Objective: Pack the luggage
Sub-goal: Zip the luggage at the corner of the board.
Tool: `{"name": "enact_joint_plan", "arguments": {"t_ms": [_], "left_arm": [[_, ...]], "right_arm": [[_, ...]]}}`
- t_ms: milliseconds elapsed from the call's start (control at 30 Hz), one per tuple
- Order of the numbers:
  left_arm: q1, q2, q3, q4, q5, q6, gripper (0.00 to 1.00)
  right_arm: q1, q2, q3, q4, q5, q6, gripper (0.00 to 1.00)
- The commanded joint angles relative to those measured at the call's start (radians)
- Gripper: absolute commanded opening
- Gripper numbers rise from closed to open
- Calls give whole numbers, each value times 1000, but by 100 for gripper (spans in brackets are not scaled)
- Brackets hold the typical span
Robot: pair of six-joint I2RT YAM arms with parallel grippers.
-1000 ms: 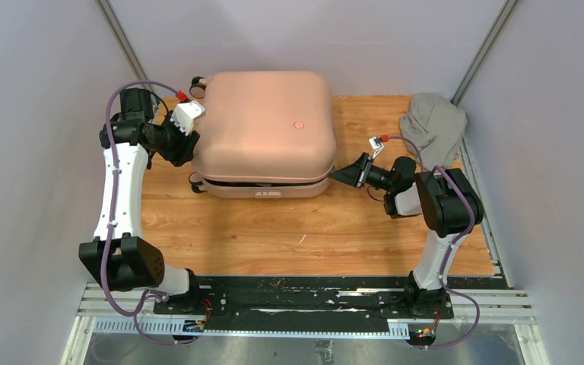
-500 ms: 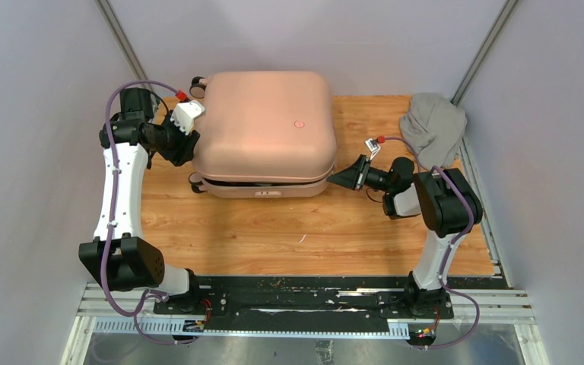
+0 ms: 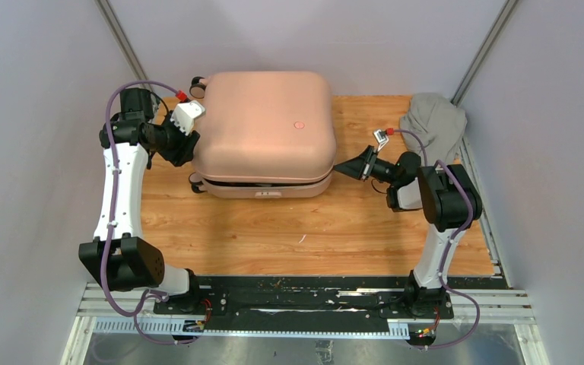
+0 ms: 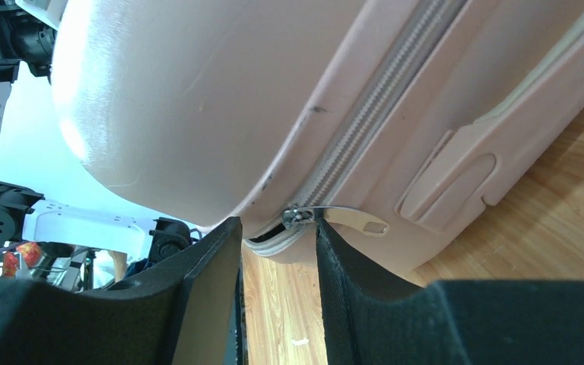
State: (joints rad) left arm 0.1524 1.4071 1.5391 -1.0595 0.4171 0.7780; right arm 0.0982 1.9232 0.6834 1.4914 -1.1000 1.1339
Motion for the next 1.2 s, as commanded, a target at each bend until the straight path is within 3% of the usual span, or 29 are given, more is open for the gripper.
{"name": "enact_joint_plan", "arguments": {"t_ms": [0, 200, 433, 733, 933, 1167], "left_arm": [[-8, -31, 56, 98, 15, -38, 0], [-7, -31, 55, 98, 3, -37, 0], [12, -30, 69, 98, -3, -37, 0], [26, -13, 81, 98, -15, -41, 0], [26, -4, 81, 98, 0, -53, 0], [26, -5, 92, 98, -43, -33, 0]], "right_arm": [[-3, 36, 15, 69, -31, 26, 45], [-9, 59, 18, 60, -28, 19, 54], [-20, 109, 44, 55, -39, 23, 54], [-50, 132, 83, 72, -42, 42, 70], [21, 133, 88, 104, -80, 66, 70], [41, 122, 53, 105, -94, 65, 60]]}}
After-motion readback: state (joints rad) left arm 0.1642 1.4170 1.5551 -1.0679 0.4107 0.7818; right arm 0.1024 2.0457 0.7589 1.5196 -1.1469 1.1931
